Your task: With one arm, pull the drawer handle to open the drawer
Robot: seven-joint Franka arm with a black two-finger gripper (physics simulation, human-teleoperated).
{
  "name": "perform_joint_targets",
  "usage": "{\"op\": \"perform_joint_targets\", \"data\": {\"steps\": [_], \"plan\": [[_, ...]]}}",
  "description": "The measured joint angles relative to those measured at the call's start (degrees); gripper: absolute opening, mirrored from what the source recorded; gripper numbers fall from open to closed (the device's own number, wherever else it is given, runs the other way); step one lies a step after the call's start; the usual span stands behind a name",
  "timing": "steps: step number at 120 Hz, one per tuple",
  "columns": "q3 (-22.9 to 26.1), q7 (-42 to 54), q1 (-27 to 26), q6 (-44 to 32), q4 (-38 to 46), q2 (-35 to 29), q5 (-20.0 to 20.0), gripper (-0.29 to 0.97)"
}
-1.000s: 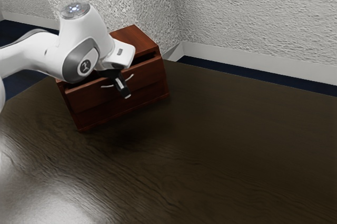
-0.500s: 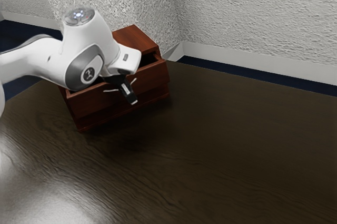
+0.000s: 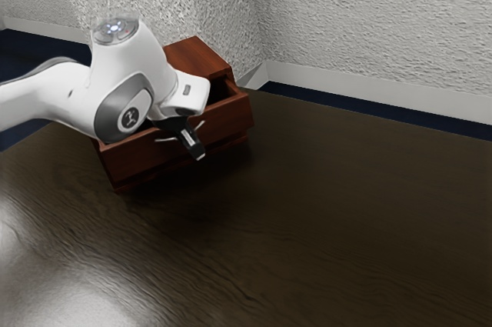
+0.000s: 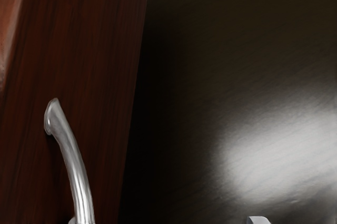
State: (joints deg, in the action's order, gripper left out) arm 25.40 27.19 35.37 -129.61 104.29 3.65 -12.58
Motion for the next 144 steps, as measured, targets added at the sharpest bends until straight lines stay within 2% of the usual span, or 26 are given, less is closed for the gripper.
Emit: {"op": "perform_joint_targets", "data": {"steps": [40,121,144], "plan": [[0.0,-1.5,-0.2,-2.0,3.0,-2.5,1.7,0.31],[-0.1,-5.8,-1.4,-4.2,7.0,-5.8,1.8,0.29],[-0.1,-7.0,-2.5,-5.0,8.8,-6.9,1.8,0.34]]}}
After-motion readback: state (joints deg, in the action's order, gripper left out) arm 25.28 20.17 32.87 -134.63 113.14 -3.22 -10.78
